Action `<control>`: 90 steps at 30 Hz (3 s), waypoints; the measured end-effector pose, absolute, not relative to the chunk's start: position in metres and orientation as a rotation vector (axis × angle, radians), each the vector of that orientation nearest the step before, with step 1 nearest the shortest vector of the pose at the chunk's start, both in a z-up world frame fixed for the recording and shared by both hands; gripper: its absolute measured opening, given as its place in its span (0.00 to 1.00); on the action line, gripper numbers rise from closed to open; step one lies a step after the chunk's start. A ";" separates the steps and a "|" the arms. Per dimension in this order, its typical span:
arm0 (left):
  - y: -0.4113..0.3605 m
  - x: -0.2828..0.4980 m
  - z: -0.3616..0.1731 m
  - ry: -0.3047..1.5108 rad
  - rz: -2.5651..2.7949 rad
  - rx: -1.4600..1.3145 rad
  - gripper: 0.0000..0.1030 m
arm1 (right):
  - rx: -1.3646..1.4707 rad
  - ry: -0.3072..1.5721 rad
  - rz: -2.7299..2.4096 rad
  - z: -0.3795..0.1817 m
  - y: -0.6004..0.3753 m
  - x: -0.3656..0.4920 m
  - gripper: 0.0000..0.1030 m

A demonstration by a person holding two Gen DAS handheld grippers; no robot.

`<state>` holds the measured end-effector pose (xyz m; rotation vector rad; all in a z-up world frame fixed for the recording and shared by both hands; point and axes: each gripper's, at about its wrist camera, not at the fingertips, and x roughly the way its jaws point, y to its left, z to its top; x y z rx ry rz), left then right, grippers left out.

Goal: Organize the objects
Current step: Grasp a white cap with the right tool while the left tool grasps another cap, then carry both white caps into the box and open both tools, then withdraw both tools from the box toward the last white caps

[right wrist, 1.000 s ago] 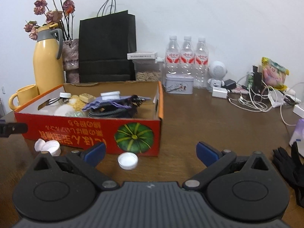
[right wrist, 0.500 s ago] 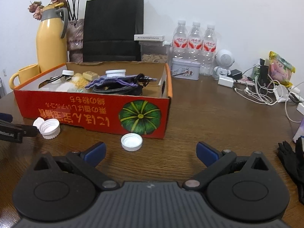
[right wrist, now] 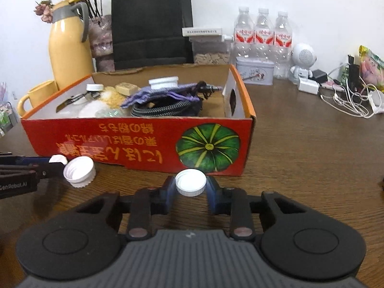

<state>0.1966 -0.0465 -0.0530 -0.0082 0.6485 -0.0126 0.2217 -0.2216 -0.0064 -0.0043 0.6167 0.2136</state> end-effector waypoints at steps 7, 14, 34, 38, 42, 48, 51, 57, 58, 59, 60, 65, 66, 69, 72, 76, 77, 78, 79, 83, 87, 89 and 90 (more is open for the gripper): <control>-0.038 0.184 -0.046 0.604 -0.001 -0.034 0.23 | -0.007 0.555 0.213 0.000 -0.220 0.207 0.28; -0.039 0.165 -0.038 0.549 0.001 -0.045 0.23 | -0.004 0.487 0.232 0.008 -0.215 0.189 0.28; -0.040 0.183 0.015 0.418 -0.017 -0.046 0.23 | -0.025 0.355 0.308 0.049 -0.165 0.205 0.28; -0.040 0.196 0.018 0.410 -0.017 -0.053 0.23 | -0.022 0.351 0.307 0.051 -0.158 0.215 0.28; -0.037 0.211 0.018 0.418 -0.010 -0.059 0.23 | -0.024 0.345 0.303 0.053 -0.153 0.228 0.28; -0.032 0.231 0.019 0.412 0.013 -0.064 0.23 | -0.014 0.350 0.303 0.051 -0.147 0.248 0.28; -0.028 0.244 0.018 0.421 0.021 -0.076 0.23 | -0.009 0.350 0.299 0.050 -0.145 0.258 0.28; -0.025 0.260 0.017 0.414 0.032 -0.072 0.23 | -0.002 0.344 0.289 0.049 -0.145 0.271 0.28; -0.024 0.262 0.016 0.414 0.032 -0.073 0.23 | -0.001 0.345 0.287 0.048 -0.146 0.273 0.28; -0.024 0.264 0.015 0.415 0.031 -0.074 0.23 | -0.001 0.347 0.285 0.047 -0.146 0.274 0.28; -0.023 0.265 0.014 0.417 0.032 -0.073 0.23 | 0.000 0.351 0.282 0.046 -0.147 0.275 0.28; -0.024 0.267 0.012 0.421 0.037 -0.062 0.23 | -0.006 0.367 0.280 0.041 -0.147 0.278 0.28; -0.024 0.266 0.012 0.420 0.035 -0.059 0.23 | -0.006 0.367 0.280 0.040 -0.147 0.277 0.28; -0.027 0.265 0.011 0.418 0.043 -0.044 0.24 | -0.001 0.361 0.274 0.041 -0.149 0.276 0.29; -0.026 0.264 0.010 0.419 0.049 -0.041 0.28 | -0.002 0.361 0.265 0.041 -0.151 0.275 0.38; -0.024 0.262 0.011 0.401 0.046 -0.051 0.89 | -0.016 0.353 0.248 0.042 -0.153 0.271 0.89; -0.024 0.261 0.011 0.389 0.051 -0.051 0.96 | -0.022 0.345 0.241 0.042 -0.153 0.269 0.99; -0.023 0.259 0.012 0.373 0.057 -0.050 0.99 | -0.029 0.338 0.232 0.043 -0.153 0.268 1.00; -0.024 0.256 0.012 0.358 0.064 -0.049 0.99 | -0.038 0.332 0.224 0.043 -0.152 0.267 1.00; -0.024 0.255 0.013 0.357 0.068 -0.053 1.00 | -0.041 0.338 0.220 0.043 -0.154 0.266 1.00; -0.024 0.256 0.013 0.365 0.071 -0.051 1.00 | -0.042 0.341 0.220 0.043 -0.154 0.265 1.00; -0.024 0.255 0.012 0.366 0.070 -0.053 1.00 | -0.043 0.339 0.221 0.044 -0.154 0.264 1.00; -0.024 0.255 0.012 0.367 0.070 -0.053 1.00 | -0.045 0.338 0.220 0.044 -0.154 0.264 1.00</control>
